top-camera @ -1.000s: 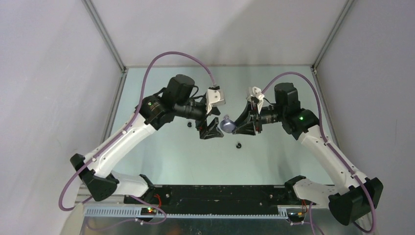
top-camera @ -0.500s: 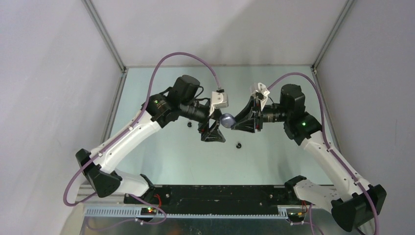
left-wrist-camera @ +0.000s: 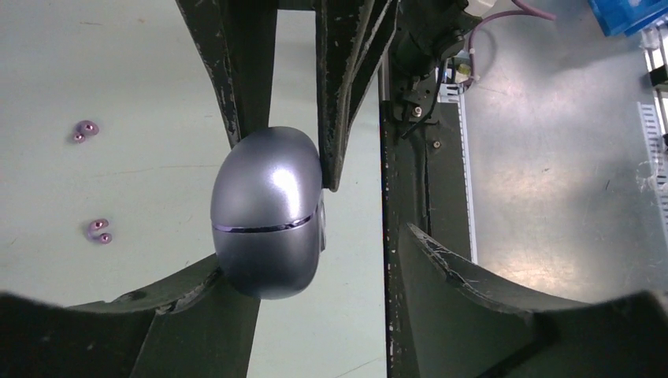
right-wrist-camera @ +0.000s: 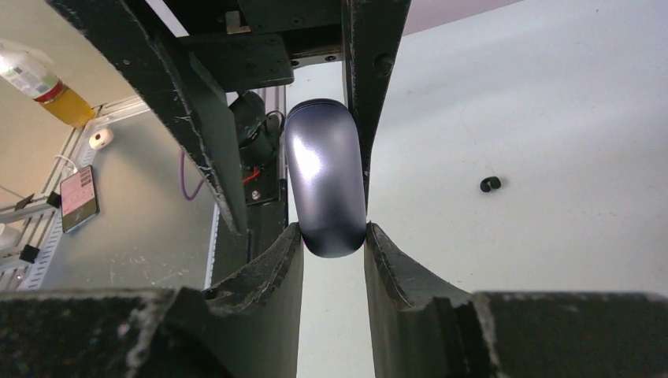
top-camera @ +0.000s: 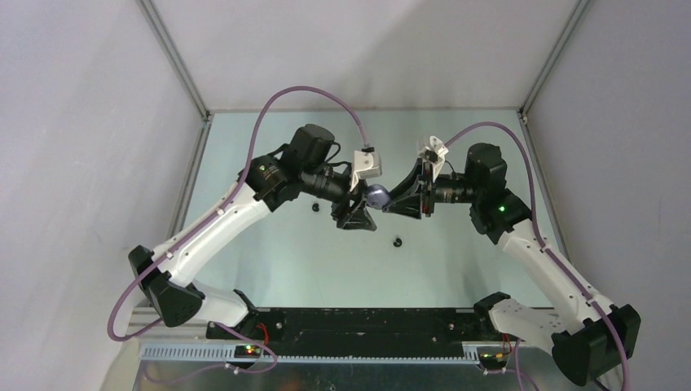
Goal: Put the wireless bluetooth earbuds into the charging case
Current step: Open the charging case.
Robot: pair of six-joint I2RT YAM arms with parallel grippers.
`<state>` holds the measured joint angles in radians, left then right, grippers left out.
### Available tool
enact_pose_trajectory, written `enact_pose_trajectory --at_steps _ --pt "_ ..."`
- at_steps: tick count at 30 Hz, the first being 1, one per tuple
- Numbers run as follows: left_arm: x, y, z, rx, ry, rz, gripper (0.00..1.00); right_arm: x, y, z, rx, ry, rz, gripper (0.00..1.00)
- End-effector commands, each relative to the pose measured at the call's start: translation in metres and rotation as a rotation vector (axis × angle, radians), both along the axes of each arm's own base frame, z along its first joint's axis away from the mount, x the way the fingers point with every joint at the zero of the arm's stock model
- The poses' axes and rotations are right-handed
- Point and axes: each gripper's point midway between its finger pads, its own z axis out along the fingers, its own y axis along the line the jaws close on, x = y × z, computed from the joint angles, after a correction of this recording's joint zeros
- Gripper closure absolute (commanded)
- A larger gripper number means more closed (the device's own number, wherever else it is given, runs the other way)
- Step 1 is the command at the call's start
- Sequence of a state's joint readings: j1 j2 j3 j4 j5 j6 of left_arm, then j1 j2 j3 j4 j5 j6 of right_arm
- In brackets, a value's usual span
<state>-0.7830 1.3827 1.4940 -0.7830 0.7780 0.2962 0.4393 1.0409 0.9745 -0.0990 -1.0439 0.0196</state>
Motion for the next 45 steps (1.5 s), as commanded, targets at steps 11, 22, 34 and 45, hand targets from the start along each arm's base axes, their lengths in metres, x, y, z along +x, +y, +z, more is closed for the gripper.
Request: enact_pose_trajectory --at_steps 11,22,34,45 --pt "0.015 -0.006 0.023 -0.063 -0.048 0.077 0.44 0.007 0.006 0.011 0.074 0.040 -0.010 1.00" --pt "0.018 -0.005 0.024 -0.062 -0.061 0.095 0.50 0.006 0.005 0.007 0.069 0.037 -0.004 1.00" --pt "0.025 -0.004 0.020 -0.048 -0.079 0.127 0.42 0.003 0.003 0.006 0.064 0.030 0.004 1.00" --pt "0.026 -0.001 0.024 -0.054 -0.088 0.137 0.40 -0.001 0.004 0.000 0.047 0.022 0.034 1.00"
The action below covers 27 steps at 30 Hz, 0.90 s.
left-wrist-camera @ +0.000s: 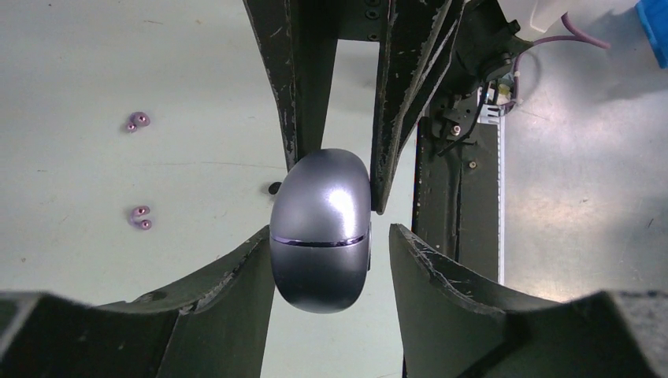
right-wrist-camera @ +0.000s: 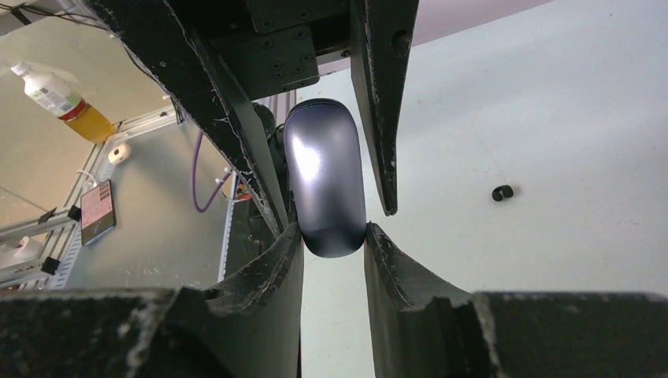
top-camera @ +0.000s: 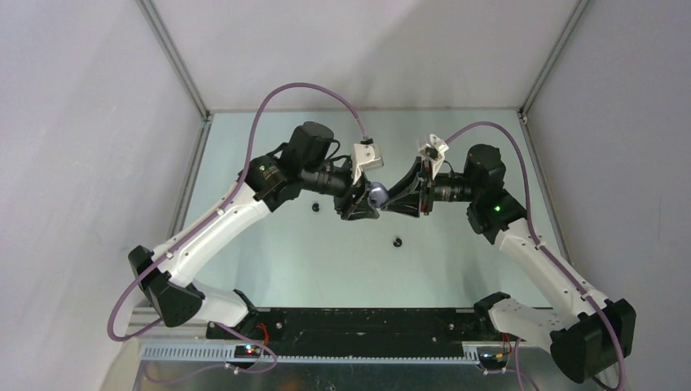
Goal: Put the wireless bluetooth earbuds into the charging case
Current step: Open the charging case.
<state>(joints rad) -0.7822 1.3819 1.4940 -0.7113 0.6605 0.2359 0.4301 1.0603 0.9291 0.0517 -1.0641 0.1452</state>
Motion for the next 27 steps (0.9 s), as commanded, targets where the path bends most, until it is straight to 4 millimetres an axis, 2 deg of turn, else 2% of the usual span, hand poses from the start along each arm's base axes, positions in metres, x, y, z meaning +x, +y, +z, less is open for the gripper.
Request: enact_pose_trajectory --at_steps 1,6,12,15,17,18,22,27 --pt "0.0017 0.0027 0.0201 -0.052 -0.044 0.015 0.40 -0.0060 -0.0002 -0.0014 -0.001 -0.027 0.032 1.00" --pt "0.0019 0.0032 0.0212 -0.056 -0.045 0.017 0.40 -0.0093 0.0011 -0.0018 -0.001 -0.026 0.050 1.00" --pt "0.0011 0.0020 0.0198 -0.056 -0.038 0.011 0.47 -0.0096 0.0016 -0.0024 -0.003 -0.030 0.052 1.00" --pt "0.0015 0.0012 0.0179 -0.054 -0.033 0.009 0.54 -0.0099 0.0022 -0.0026 -0.003 -0.029 0.053 1.00" --pt "0.0021 0.0003 0.0179 -0.055 -0.033 0.007 0.68 -0.0105 0.0026 -0.0026 -0.003 -0.030 0.055 1.00" --pt "0.0028 0.0004 0.0169 -0.052 -0.033 0.010 0.78 -0.0104 0.0026 -0.0025 -0.003 -0.034 0.055 1.00" --pt "0.0043 0.0000 0.0148 -0.046 -0.032 0.015 0.98 -0.0079 0.0011 -0.0013 -0.003 -0.048 0.037 1.00" --pt "0.0046 0.0000 0.0131 -0.042 -0.034 0.015 1.00 -0.0065 -0.0038 0.0028 0.004 -0.062 0.025 1.00"
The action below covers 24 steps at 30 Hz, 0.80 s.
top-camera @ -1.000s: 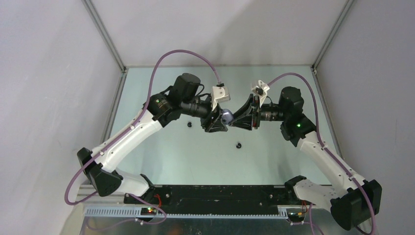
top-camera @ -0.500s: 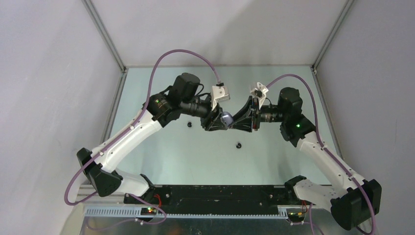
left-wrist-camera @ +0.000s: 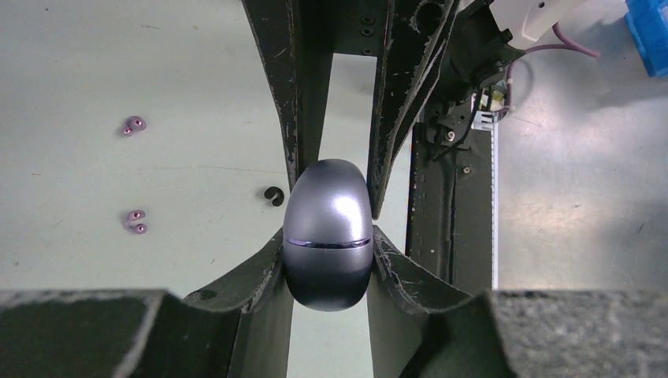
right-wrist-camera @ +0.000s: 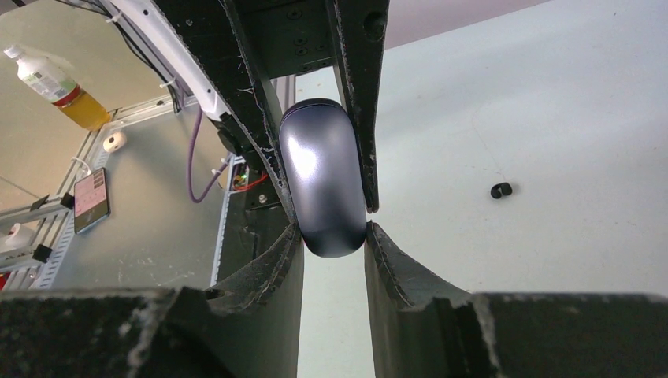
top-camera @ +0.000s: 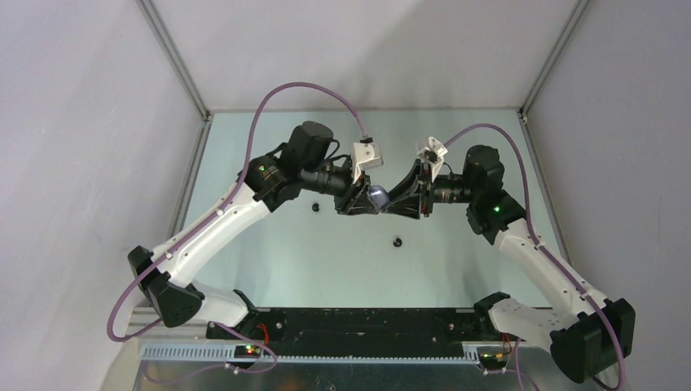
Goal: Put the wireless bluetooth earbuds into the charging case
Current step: Open the charging case.
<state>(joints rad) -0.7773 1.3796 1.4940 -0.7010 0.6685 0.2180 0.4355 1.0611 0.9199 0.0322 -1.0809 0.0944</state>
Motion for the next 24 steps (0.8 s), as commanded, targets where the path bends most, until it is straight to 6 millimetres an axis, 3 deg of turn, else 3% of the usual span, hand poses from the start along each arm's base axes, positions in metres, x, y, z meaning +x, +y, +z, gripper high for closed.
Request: enact_pose_trajectory --at_steps 1,3,4,6,8,15,24 --pt "0.004 0.001 0.010 -0.026 -0.045 0.012 1.00 -0.004 -0.006 0.012 0.022 -0.046 0.001 0.97" --pt "0.004 0.002 0.008 -0.016 -0.049 0.005 1.00 -0.003 -0.010 0.015 0.026 -0.060 -0.007 0.76" --pt "0.002 0.003 0.007 -0.012 -0.058 -0.008 1.00 -0.003 -0.011 0.015 0.026 -0.068 -0.008 0.60" --pt "-0.001 0.005 0.003 0.003 -0.057 -0.021 1.00 -0.004 -0.015 0.018 0.027 -0.088 -0.016 0.42" --pt "-0.003 0.006 0.000 0.010 -0.059 -0.024 1.00 -0.005 -0.016 0.019 0.027 -0.099 -0.019 0.31" --pt "-0.006 0.004 -0.003 0.012 -0.058 -0.034 1.00 -0.009 -0.010 0.016 0.020 -0.096 0.000 0.14" --pt "-0.020 0.001 -0.008 0.016 -0.036 -0.105 1.00 0.019 -0.009 0.008 -0.011 -0.101 -0.148 0.17"
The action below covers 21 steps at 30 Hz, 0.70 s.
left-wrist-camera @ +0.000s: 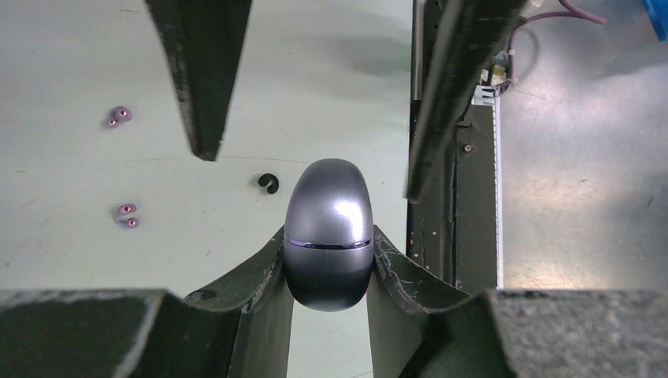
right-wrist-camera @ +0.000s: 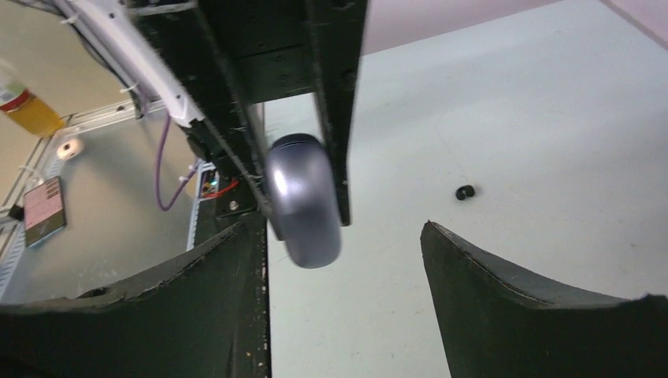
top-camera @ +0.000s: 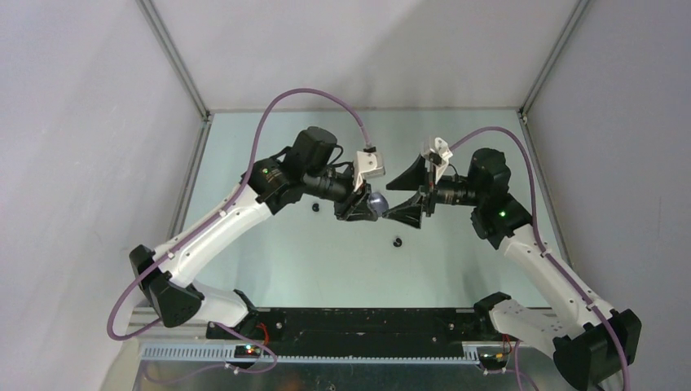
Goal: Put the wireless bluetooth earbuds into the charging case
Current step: Open the charging case.
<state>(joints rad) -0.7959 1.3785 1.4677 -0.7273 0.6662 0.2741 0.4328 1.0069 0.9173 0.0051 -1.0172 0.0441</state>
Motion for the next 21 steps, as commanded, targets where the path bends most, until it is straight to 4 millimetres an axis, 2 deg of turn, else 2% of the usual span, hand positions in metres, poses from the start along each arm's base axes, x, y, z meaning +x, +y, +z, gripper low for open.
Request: enact_pose_trajectory --at_steps 1,8,13,17,19,21 --pt "-0.012 -0.001 0.007 -0.021 -0.018 -0.066 1.00 0.018 -0.002 -0.001 -0.010 -0.024 -0.092 0.18" --pt "-0.018 0.001 0.008 -0.020 -0.022 -0.086 1.00 0.037 -0.010 -0.002 -0.023 -0.044 -0.185 0.20" --pt "-0.020 0.004 0.011 -0.026 -0.033 -0.089 1.00 0.050 -0.024 0.002 -0.019 -0.058 -0.262 0.20" --pt "-0.021 0.006 0.011 -0.023 -0.048 -0.088 1.00 0.048 -0.031 0.008 -0.009 -0.073 -0.261 0.19" --pt "-0.021 0.008 0.012 -0.023 -0.058 -0.084 1.00 0.041 -0.031 0.011 -0.001 -0.082 -0.225 0.15" --pt "-0.020 0.010 0.013 -0.022 -0.068 -0.078 1.00 0.031 -0.032 0.016 0.010 -0.094 -0.177 0.07"
